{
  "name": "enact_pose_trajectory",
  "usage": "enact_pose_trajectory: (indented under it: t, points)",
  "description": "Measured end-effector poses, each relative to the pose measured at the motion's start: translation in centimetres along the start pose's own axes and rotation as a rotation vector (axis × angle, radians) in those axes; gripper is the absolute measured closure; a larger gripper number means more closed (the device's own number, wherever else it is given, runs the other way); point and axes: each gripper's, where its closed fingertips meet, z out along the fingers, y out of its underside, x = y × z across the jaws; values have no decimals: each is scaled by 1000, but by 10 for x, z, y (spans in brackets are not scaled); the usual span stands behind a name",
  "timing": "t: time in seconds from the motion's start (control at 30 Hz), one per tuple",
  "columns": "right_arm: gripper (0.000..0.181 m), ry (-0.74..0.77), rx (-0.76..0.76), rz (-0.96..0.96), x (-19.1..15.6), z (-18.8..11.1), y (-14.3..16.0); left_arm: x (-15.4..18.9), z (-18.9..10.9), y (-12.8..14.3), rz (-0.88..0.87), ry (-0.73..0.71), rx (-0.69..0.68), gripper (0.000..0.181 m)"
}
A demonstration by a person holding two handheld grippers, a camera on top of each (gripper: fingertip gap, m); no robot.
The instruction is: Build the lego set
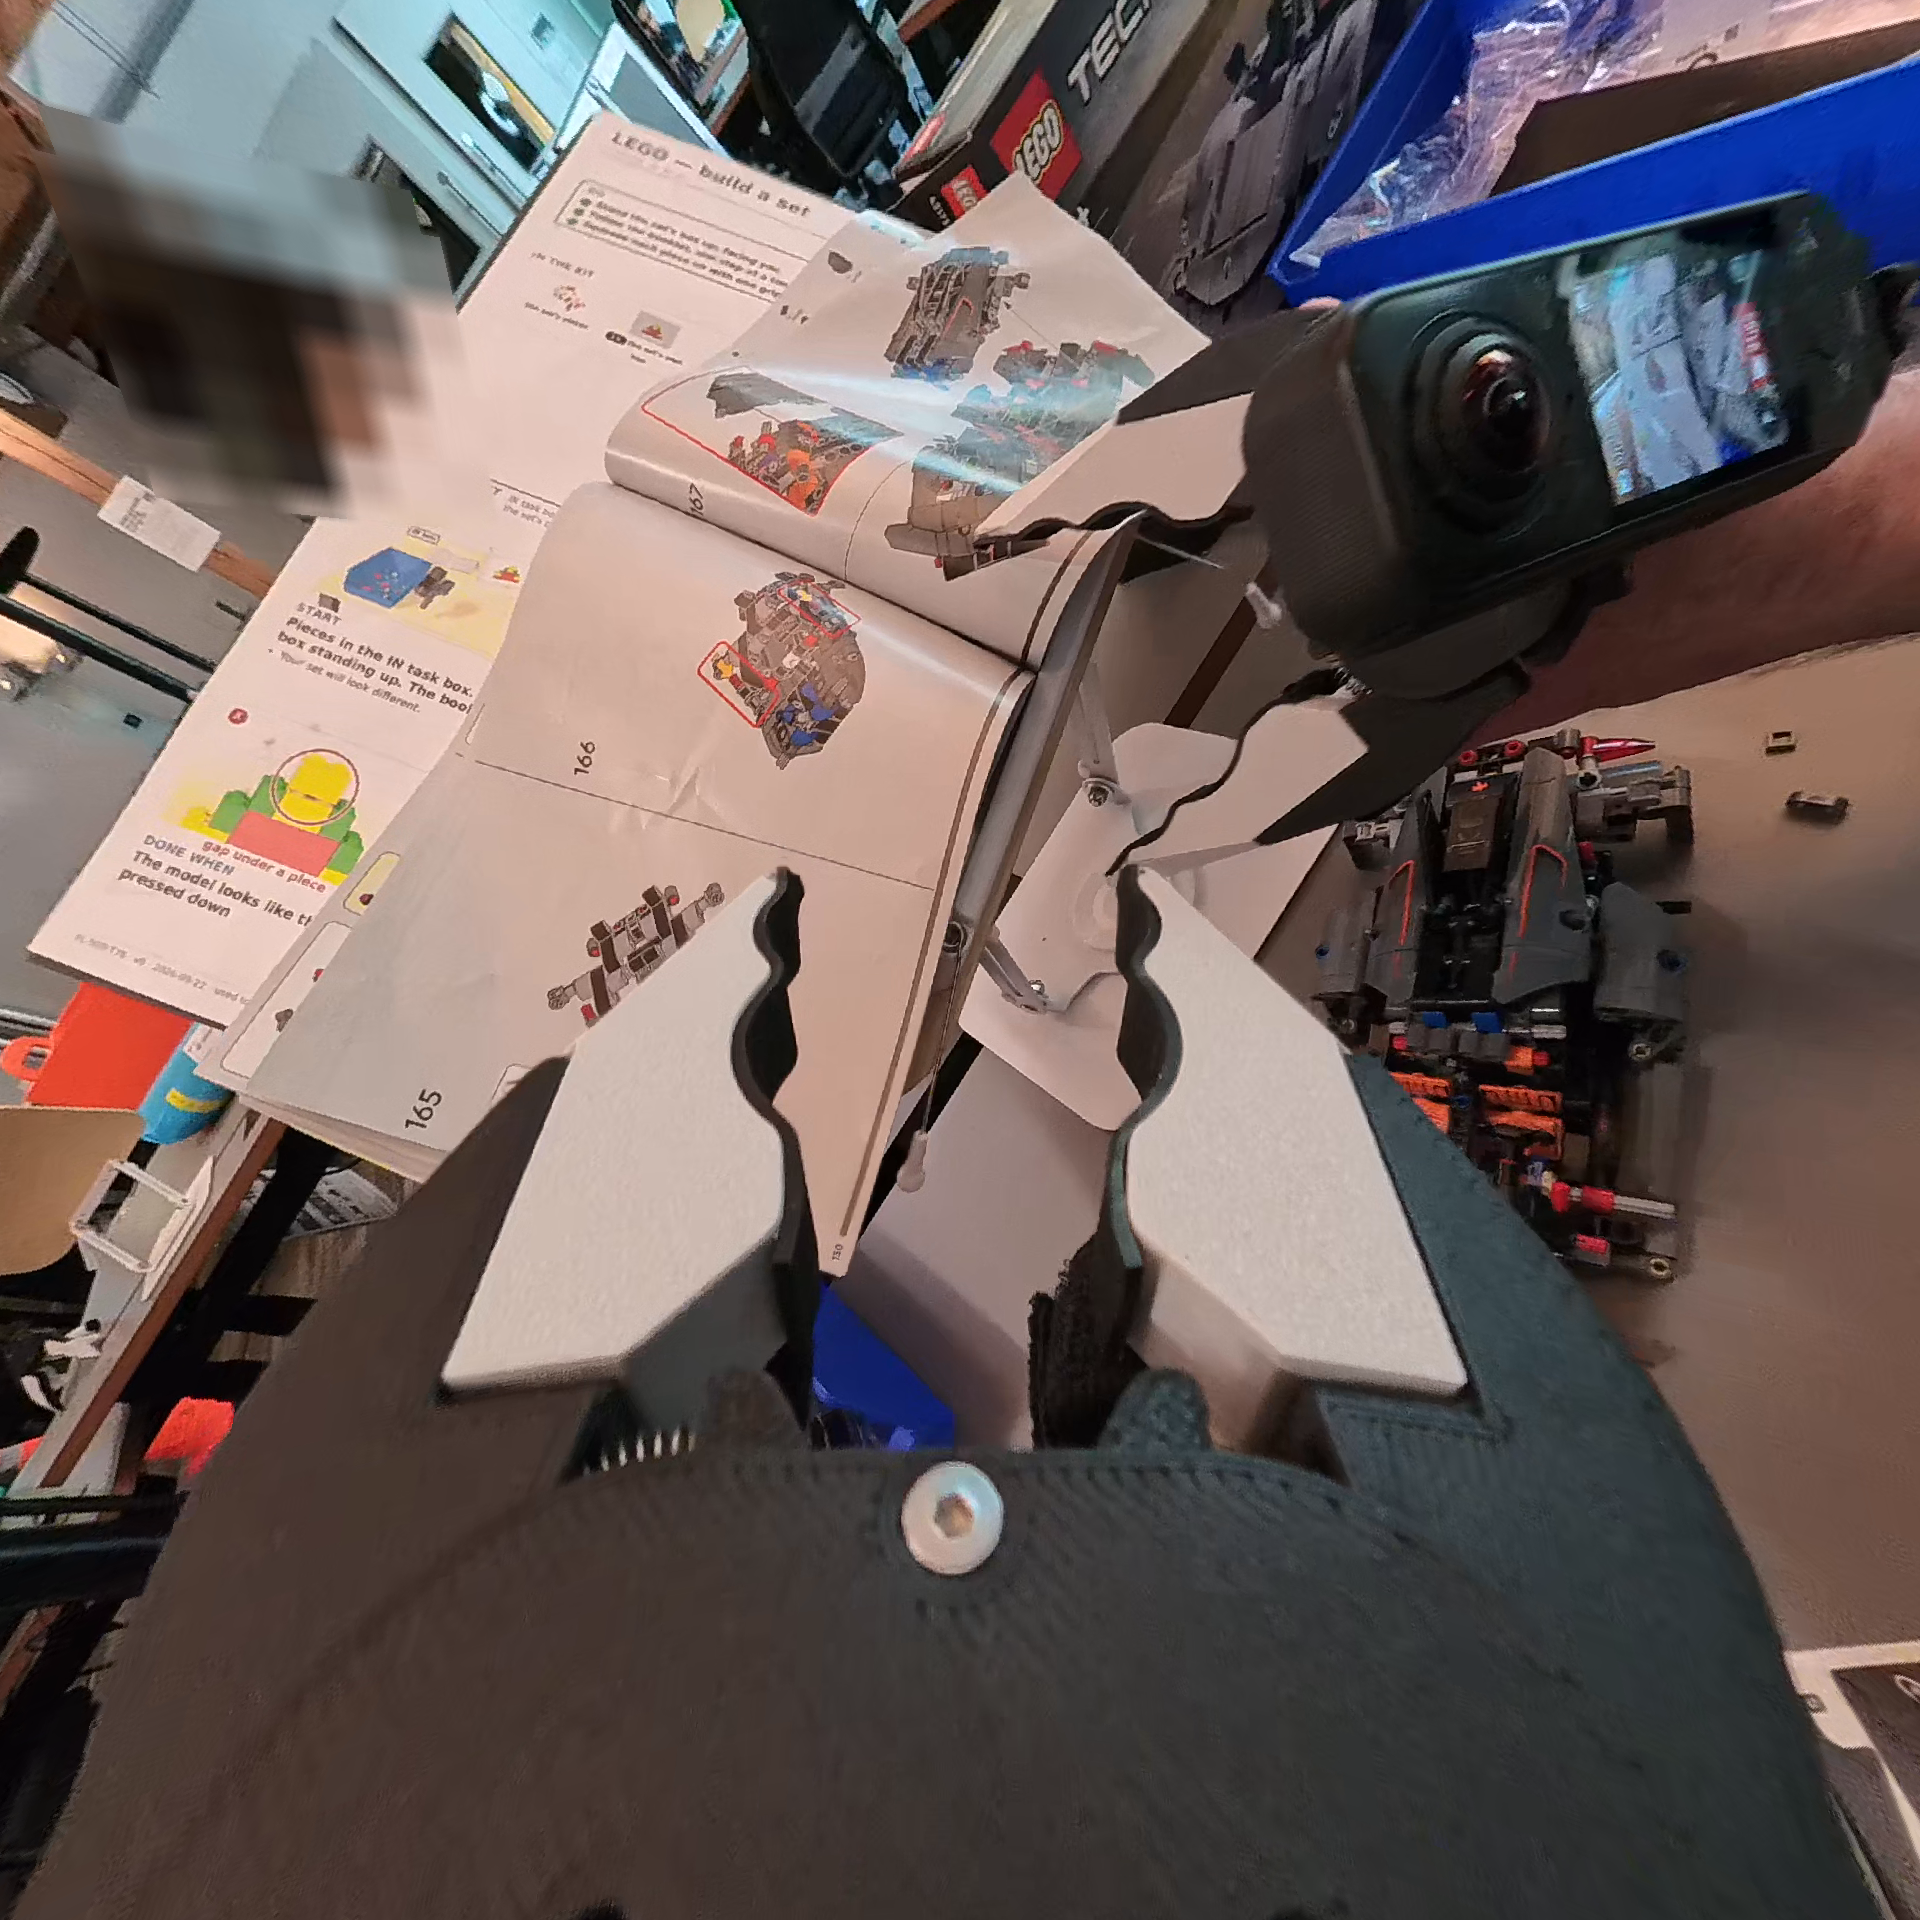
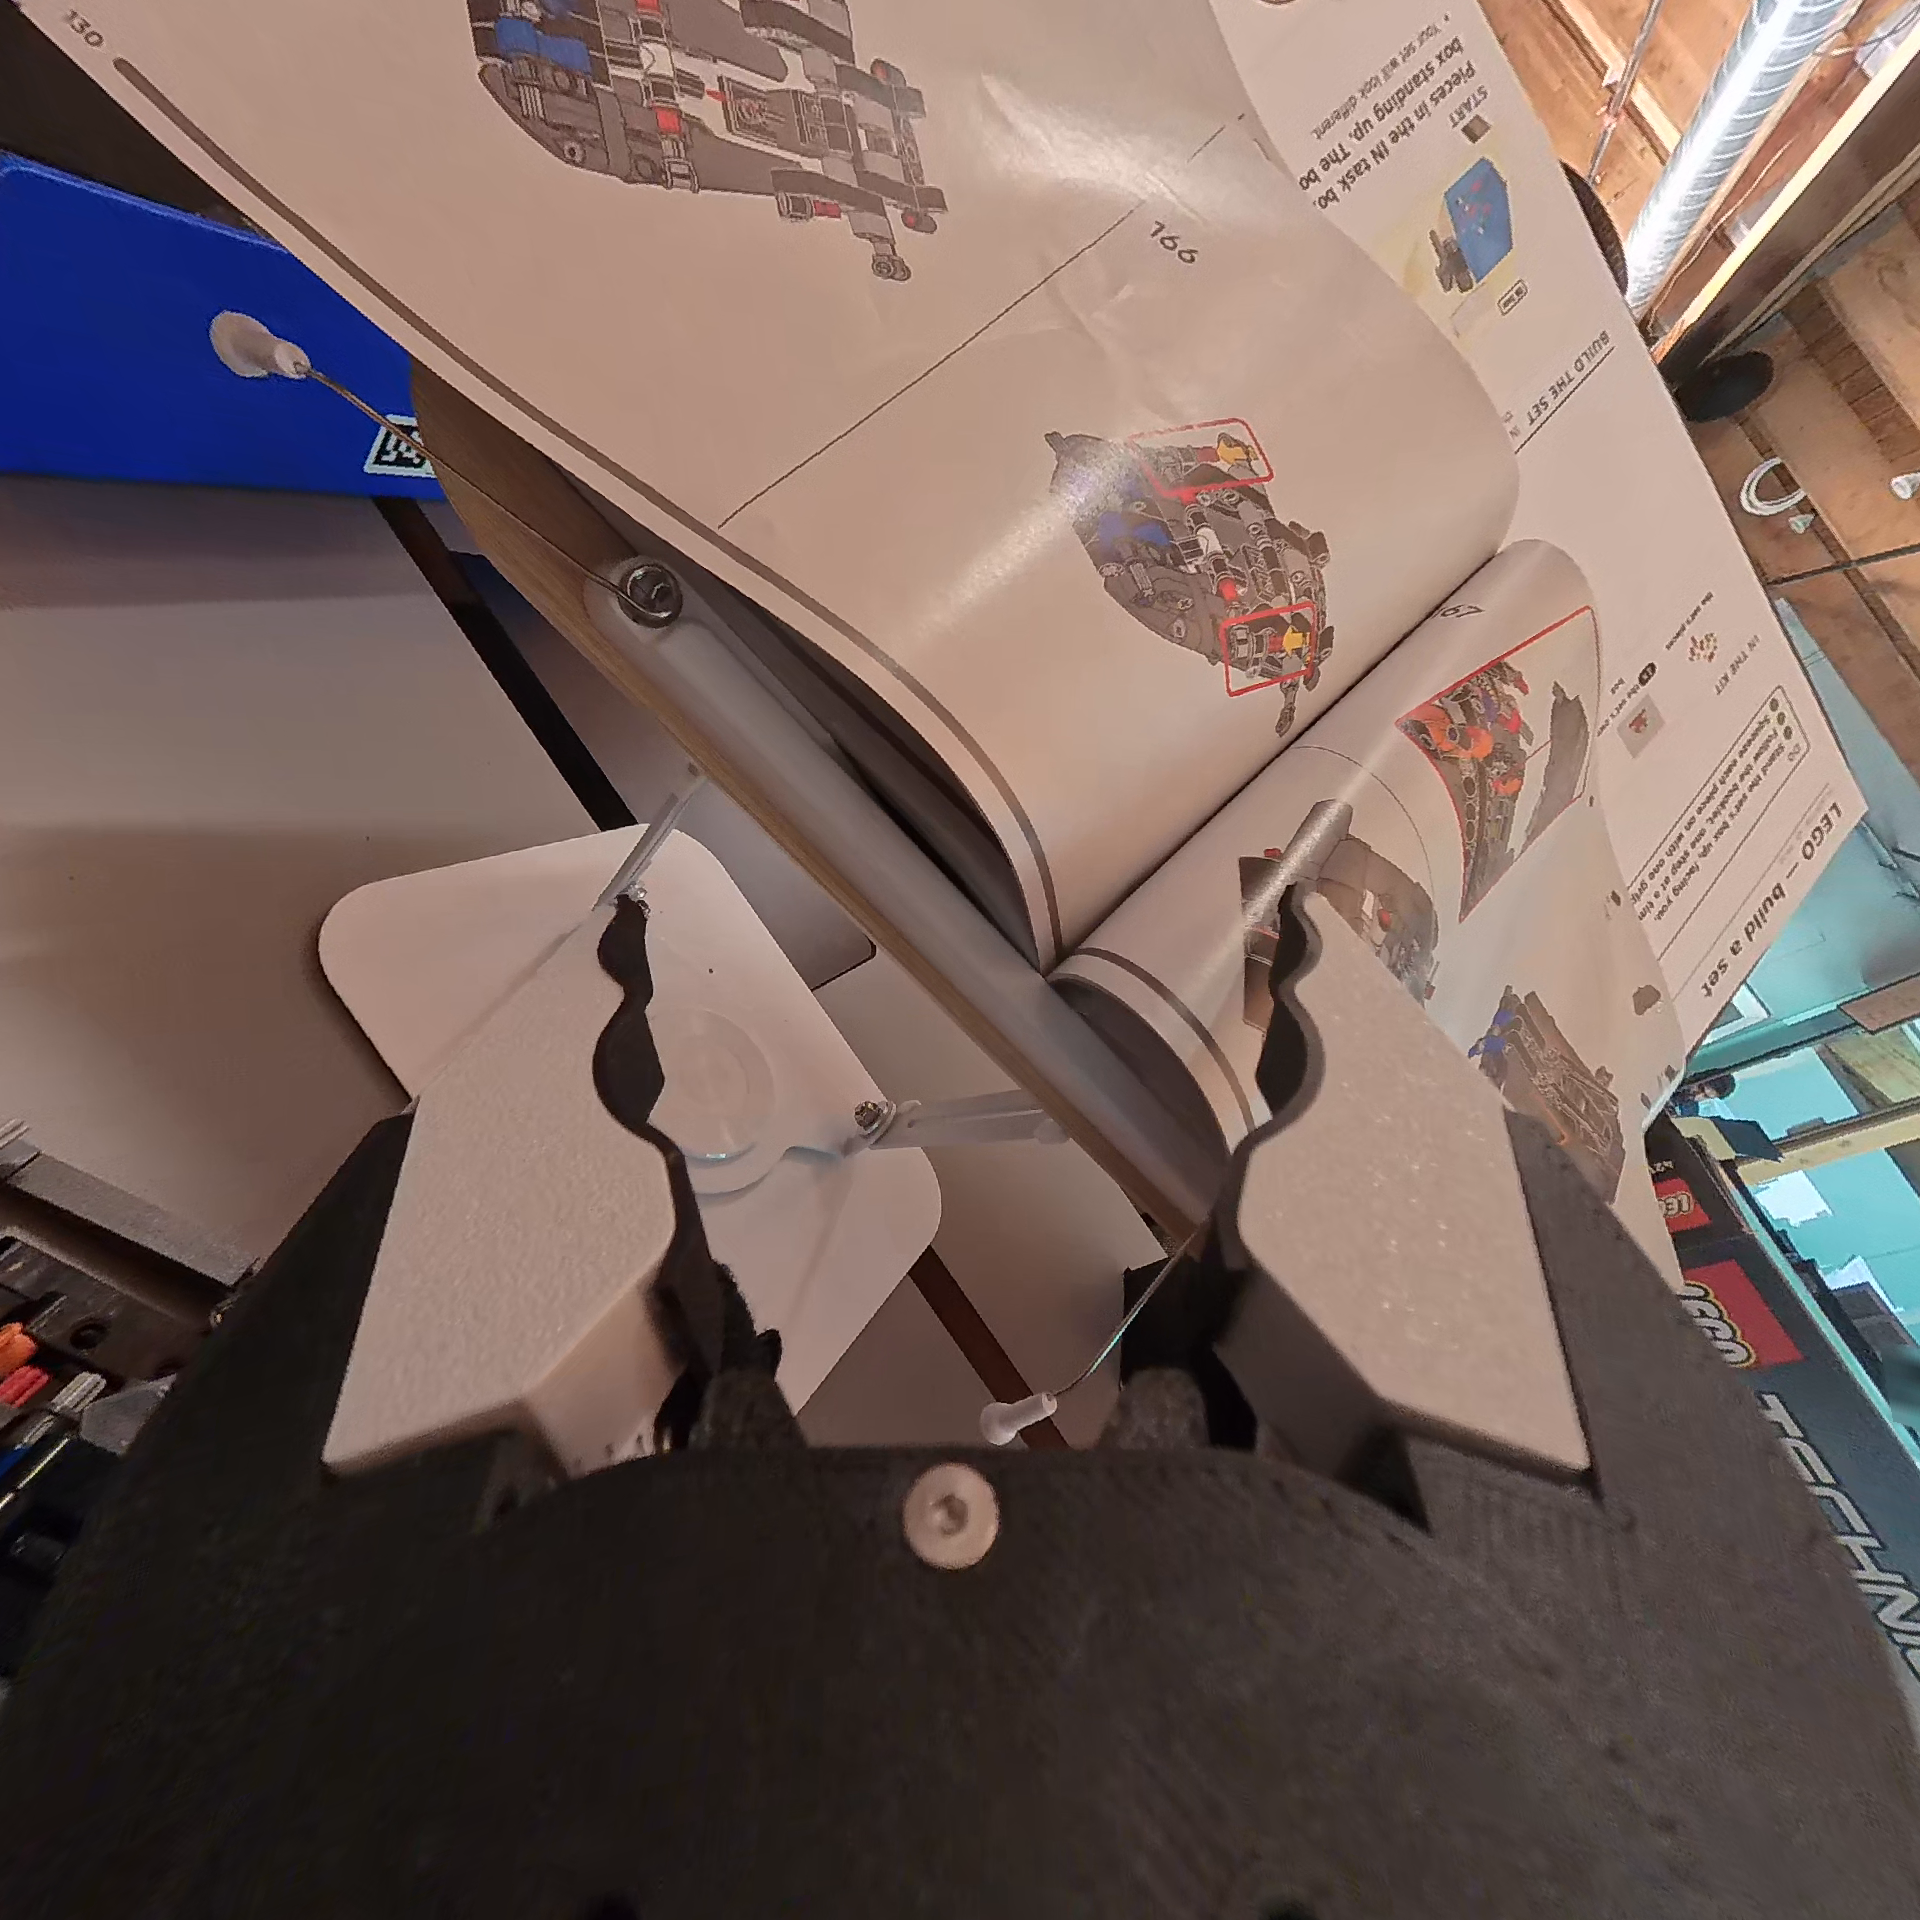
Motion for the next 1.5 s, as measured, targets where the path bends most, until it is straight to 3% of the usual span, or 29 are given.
enact_pose_trajectory:
  t: [0.4, 0.83, 1.5]
  points:
    - [64, -8, 18, -8, -4, -2, -6, -31, 34, 52, -140, -62, -72, 119]
    - [65, -27, 21, -20, -12, -3, -9, -31, 61, 101, -213, -30, -202, 120]
    - [67, -51, 39, -38, -22, -6, -17, -27, 69, 113, -227, -11, -241, 123]
